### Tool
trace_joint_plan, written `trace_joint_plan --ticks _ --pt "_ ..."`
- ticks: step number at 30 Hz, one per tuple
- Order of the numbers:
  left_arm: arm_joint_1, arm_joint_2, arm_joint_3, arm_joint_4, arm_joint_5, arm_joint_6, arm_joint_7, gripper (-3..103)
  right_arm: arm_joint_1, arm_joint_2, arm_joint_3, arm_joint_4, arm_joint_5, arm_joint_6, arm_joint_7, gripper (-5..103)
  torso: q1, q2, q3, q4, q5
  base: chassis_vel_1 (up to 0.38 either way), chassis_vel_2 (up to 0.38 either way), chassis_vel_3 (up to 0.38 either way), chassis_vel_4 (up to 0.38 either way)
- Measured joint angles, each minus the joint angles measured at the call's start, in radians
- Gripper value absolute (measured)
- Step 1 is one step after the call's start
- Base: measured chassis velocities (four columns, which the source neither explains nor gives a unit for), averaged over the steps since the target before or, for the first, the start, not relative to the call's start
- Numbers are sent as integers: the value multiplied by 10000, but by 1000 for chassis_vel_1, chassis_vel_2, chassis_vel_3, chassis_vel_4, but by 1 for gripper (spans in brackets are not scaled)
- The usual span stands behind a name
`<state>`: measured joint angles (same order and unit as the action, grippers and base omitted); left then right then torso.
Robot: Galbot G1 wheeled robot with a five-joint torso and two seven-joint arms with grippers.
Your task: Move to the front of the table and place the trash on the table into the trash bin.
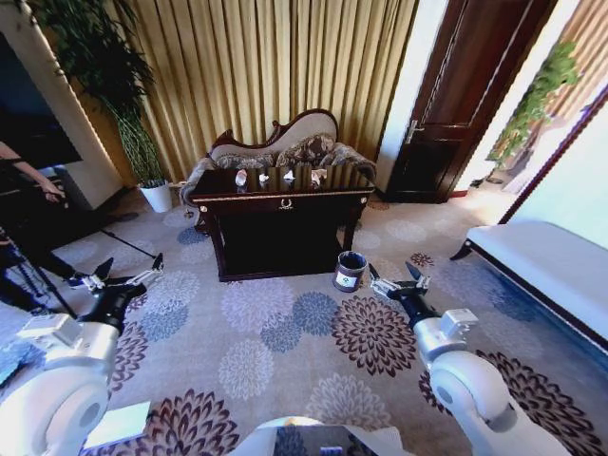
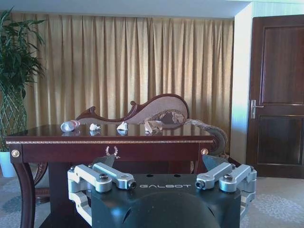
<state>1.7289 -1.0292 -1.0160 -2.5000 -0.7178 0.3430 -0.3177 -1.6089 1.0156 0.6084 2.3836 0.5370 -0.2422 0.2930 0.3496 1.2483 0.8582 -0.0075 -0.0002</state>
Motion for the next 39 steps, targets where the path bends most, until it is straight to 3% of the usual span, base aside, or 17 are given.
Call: trace_joint_plan --ticks 39 --pt "0 0 0 0 0 0 0 100 -2 2 0 0 0 0 0 100 0 0 0 0 0 0 0 0 0"
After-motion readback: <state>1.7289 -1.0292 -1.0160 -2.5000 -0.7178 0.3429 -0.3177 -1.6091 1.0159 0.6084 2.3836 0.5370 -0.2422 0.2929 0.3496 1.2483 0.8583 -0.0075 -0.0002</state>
